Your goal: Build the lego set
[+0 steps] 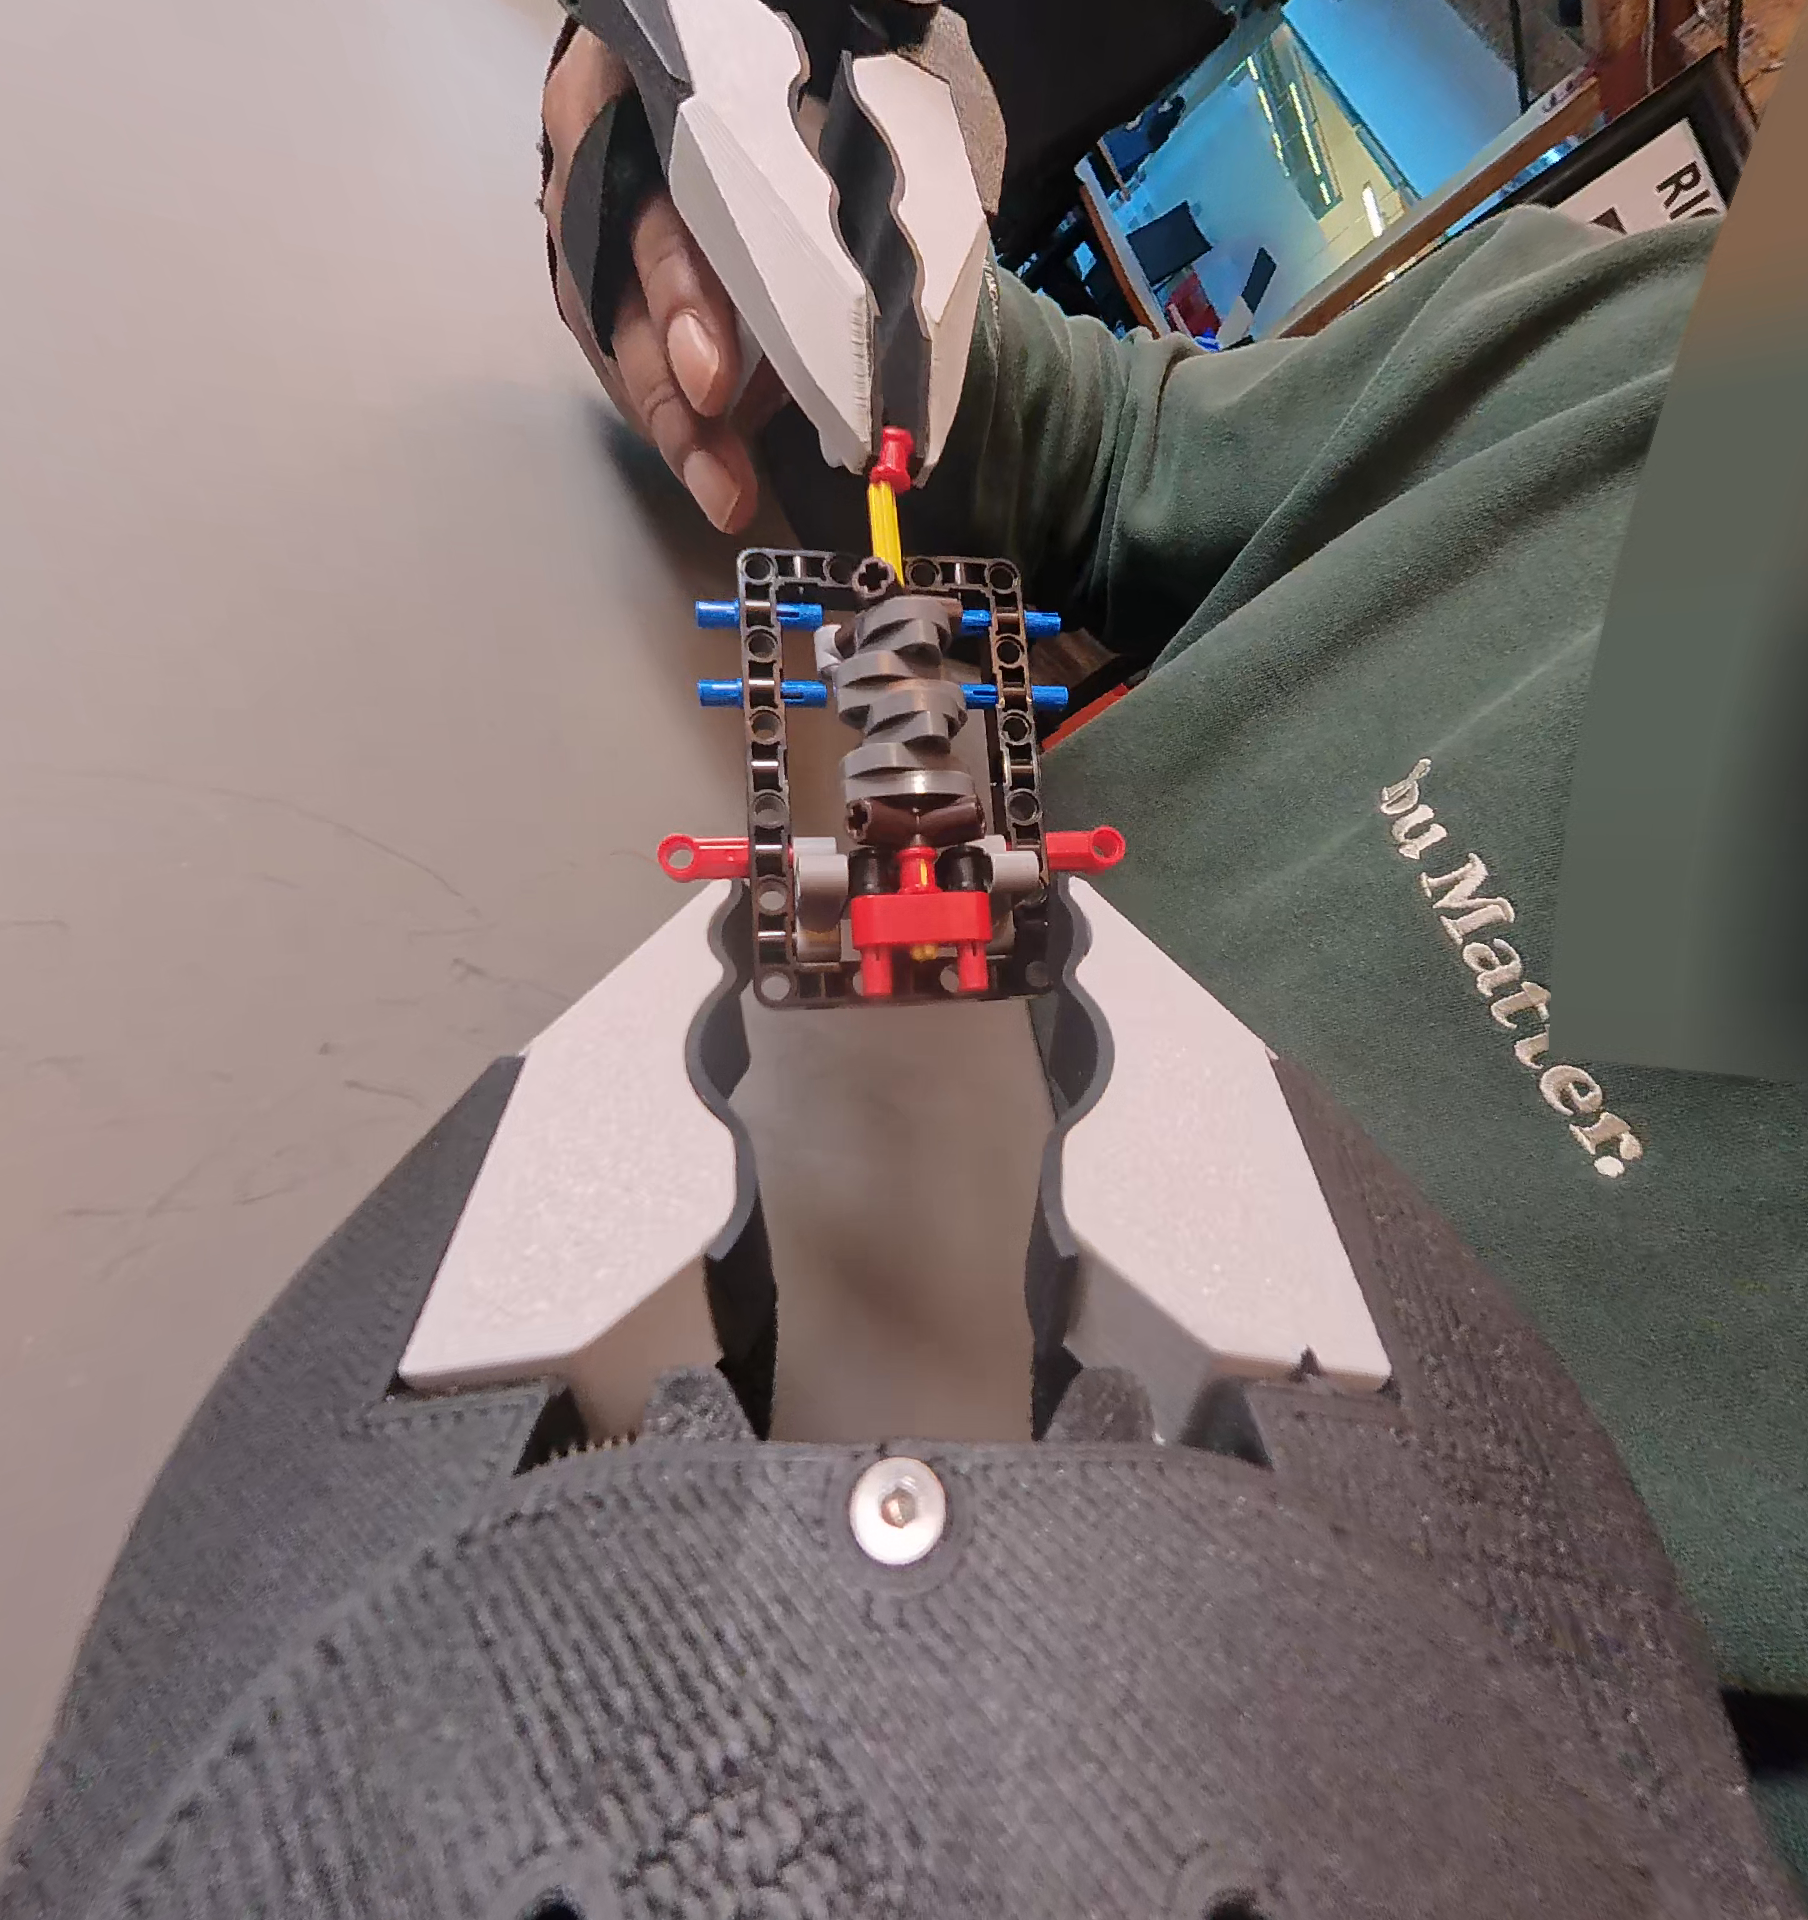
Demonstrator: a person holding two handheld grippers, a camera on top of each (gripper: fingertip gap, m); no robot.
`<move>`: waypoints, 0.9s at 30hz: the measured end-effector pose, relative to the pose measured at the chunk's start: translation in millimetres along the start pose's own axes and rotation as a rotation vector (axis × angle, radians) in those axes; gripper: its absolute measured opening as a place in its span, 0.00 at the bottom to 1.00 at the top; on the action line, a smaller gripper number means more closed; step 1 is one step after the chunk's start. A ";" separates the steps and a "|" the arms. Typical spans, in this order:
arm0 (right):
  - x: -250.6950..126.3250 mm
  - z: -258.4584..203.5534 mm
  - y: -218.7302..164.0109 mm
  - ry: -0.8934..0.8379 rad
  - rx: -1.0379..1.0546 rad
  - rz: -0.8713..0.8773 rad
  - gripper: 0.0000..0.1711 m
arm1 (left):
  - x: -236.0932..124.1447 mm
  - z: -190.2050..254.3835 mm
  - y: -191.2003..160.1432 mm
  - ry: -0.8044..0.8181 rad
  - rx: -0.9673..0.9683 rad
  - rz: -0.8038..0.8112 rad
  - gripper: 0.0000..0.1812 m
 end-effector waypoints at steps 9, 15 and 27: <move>0.2 -2.1 2.5 0.009 -0.009 0.033 0.03 | 1.9 3.7 -0.4 -0.077 -0.029 0.014 0.31; -0.8 -3.4 6.8 0.019 -0.006 0.079 0.03 | 2.9 7.1 1.6 -0.124 -0.045 0.036 0.31; 2.6 -6.3 11.7 0.002 -0.049 0.126 0.02 | 6.0 11.7 2.9 -0.219 -0.068 0.058 0.31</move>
Point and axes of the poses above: each gripper's, where its closed fingertips meet, x out along the fingers, y out of its top, z = x × y across the jaws, the point moved 5 cm from there along -x, back along the fingers, and after that the axes turned 8 degrees about -x, right-handed, at the moved point
